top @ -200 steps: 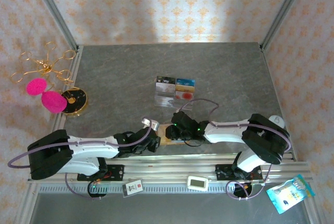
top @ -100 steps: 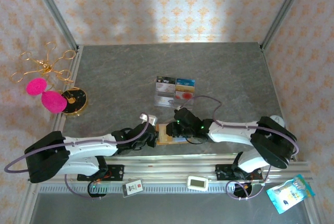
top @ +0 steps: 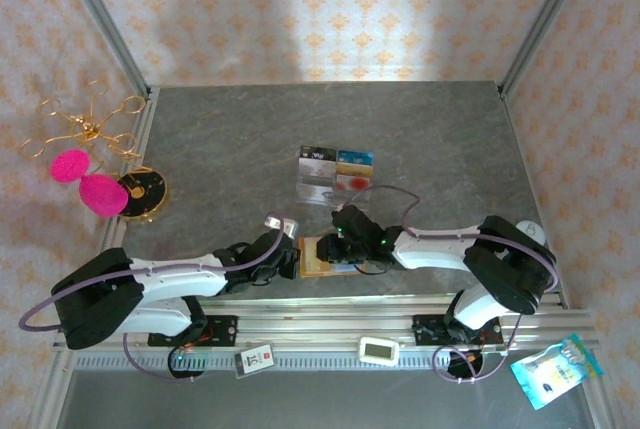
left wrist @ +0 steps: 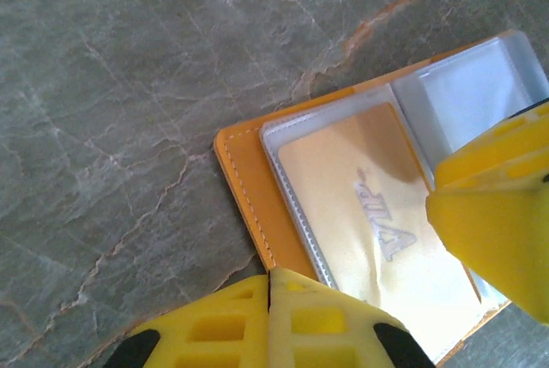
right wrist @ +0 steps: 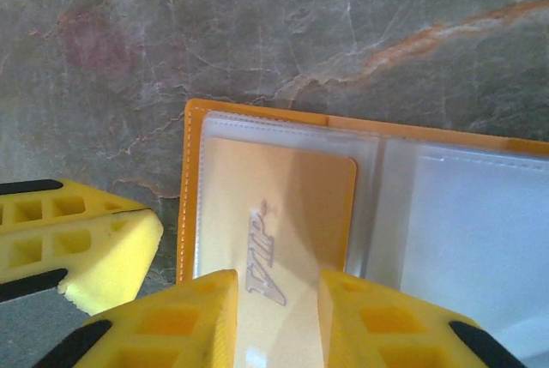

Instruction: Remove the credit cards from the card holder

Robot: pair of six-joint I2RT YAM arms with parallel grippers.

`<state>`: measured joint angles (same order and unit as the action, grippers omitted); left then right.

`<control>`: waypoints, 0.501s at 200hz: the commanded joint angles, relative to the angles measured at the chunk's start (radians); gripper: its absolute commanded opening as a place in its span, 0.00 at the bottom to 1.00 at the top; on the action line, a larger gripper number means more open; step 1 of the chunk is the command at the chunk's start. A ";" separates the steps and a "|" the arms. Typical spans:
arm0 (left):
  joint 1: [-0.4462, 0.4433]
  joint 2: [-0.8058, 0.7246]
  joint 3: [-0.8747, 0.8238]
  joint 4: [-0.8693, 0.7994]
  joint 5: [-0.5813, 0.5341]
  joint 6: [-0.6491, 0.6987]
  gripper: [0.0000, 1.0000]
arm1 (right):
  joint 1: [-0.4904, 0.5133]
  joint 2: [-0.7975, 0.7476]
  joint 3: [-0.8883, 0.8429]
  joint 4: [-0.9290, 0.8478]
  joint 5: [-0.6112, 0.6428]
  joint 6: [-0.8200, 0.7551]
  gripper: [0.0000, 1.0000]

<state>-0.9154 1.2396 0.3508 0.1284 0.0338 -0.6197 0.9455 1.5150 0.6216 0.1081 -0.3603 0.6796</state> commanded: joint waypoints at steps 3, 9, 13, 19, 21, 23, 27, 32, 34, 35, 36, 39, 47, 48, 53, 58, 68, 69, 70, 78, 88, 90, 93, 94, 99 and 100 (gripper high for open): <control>0.005 0.013 -0.008 0.052 0.026 0.005 0.06 | -0.006 -0.004 0.003 0.009 0.014 -0.008 0.30; 0.003 0.017 -0.007 0.055 0.029 0.005 0.06 | -0.006 -0.007 0.003 0.007 0.014 -0.008 0.30; 0.004 0.019 -0.007 0.056 0.031 0.005 0.06 | -0.006 -0.008 0.002 0.005 0.016 -0.008 0.30; 0.003 0.023 -0.005 0.057 0.033 0.005 0.06 | -0.005 -0.010 0.000 0.003 0.016 -0.008 0.30; 0.005 0.024 -0.004 0.057 0.034 0.005 0.06 | -0.005 -0.010 0.000 0.003 0.017 -0.007 0.30; 0.005 0.025 -0.005 0.058 0.034 0.005 0.06 | -0.005 -0.011 0.000 0.001 0.018 -0.006 0.30; 0.004 0.027 -0.005 0.060 0.036 0.005 0.06 | -0.005 -0.012 0.000 -0.004 0.021 -0.004 0.30; 0.004 0.028 -0.004 0.062 0.038 0.005 0.06 | -0.005 -0.015 0.000 -0.008 0.025 -0.003 0.30; 0.004 0.029 -0.004 0.063 0.039 0.005 0.06 | -0.006 -0.016 0.000 -0.010 0.026 -0.003 0.30; 0.005 0.030 -0.004 0.063 0.038 0.005 0.06 | -0.005 -0.017 0.000 -0.010 0.027 -0.003 0.30; 0.005 0.031 -0.004 0.063 0.038 0.005 0.06 | -0.005 -0.017 -0.001 -0.010 0.027 -0.003 0.30; 0.005 0.032 -0.004 0.064 0.040 0.005 0.06 | -0.005 -0.020 -0.002 -0.011 0.028 -0.003 0.30; 0.005 0.034 -0.004 0.065 0.041 0.005 0.06 | -0.005 -0.024 -0.003 -0.018 0.035 -0.002 0.30; 0.004 0.035 -0.004 0.065 0.041 0.005 0.06 | -0.005 -0.025 -0.003 -0.019 0.036 -0.002 0.30; 0.003 0.035 -0.004 0.065 0.042 0.005 0.06 | -0.006 -0.027 -0.002 -0.022 0.040 -0.003 0.30; 0.004 0.038 -0.004 0.065 0.043 0.005 0.06 | -0.005 -0.027 -0.003 -0.024 0.040 -0.006 0.30; 0.004 0.040 -0.006 0.065 0.044 0.005 0.06 | -0.005 -0.023 -0.003 -0.028 0.040 -0.006 0.30; 0.005 0.040 -0.006 0.066 0.044 0.005 0.06 | -0.005 -0.023 -0.003 -0.028 0.039 -0.006 0.30; 0.004 0.040 -0.006 0.066 0.044 0.004 0.06 | -0.005 -0.023 -0.003 -0.028 0.039 -0.006 0.30; 0.004 0.039 -0.007 0.066 0.045 0.003 0.06 | -0.005 -0.018 -0.003 -0.024 0.034 -0.008 0.30; 0.003 0.036 -0.007 0.068 0.045 0.002 0.06 | -0.005 -0.012 -0.002 -0.020 0.026 -0.006 0.30; 0.005 0.035 -0.008 0.068 0.045 0.002 0.06 | -0.005 -0.011 -0.003 -0.020 0.025 -0.006 0.30; 0.003 0.034 -0.008 0.068 0.045 0.001 0.06 | -0.005 -0.009 -0.003 -0.018 0.024 -0.006 0.30; 0.003 0.034 -0.009 0.068 0.045 0.000 0.06 | -0.006 -0.008 -0.003 -0.018 0.023 -0.006 0.30; 0.005 0.034 -0.009 0.069 0.044 0.001 0.06 | -0.006 -0.003 -0.003 -0.015 0.023 -0.008 0.30; 0.004 0.034 -0.010 0.069 0.044 0.000 0.06 | -0.005 -0.001 -0.003 -0.015 0.022 -0.008 0.30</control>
<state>-0.9154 1.2720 0.3500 0.1738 0.0715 -0.6201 0.9455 1.5135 0.6212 0.1017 -0.3557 0.6796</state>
